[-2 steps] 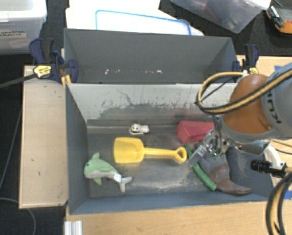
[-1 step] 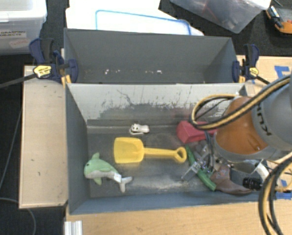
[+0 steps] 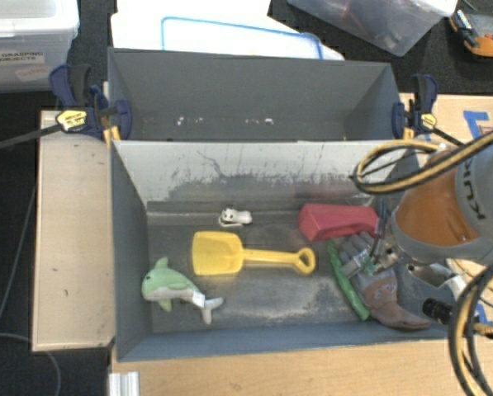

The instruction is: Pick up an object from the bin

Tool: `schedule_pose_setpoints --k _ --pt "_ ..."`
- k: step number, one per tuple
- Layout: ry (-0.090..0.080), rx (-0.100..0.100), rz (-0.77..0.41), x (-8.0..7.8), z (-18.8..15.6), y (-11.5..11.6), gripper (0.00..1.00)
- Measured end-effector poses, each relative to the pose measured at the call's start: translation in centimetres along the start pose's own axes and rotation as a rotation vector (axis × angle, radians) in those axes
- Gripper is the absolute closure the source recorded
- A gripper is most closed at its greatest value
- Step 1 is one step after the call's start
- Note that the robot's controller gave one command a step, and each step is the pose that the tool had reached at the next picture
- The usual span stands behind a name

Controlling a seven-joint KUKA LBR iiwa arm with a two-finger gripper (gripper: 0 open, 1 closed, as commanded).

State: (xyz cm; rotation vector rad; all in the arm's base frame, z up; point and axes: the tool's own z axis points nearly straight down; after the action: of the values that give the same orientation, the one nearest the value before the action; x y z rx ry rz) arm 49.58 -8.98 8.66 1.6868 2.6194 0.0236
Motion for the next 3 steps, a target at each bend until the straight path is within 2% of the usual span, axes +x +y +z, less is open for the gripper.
schedule_pose_setpoints --k 1,2,3 --pt "0.0 0.0 -0.001 0.0 0.0 0.0 1.0" --pt "0.003 0.005 0.072 -1.2 -0.9 3.0 1.0" --pt "0.003 0.004 0.02 -2.4 0.5 0.7 0.0"
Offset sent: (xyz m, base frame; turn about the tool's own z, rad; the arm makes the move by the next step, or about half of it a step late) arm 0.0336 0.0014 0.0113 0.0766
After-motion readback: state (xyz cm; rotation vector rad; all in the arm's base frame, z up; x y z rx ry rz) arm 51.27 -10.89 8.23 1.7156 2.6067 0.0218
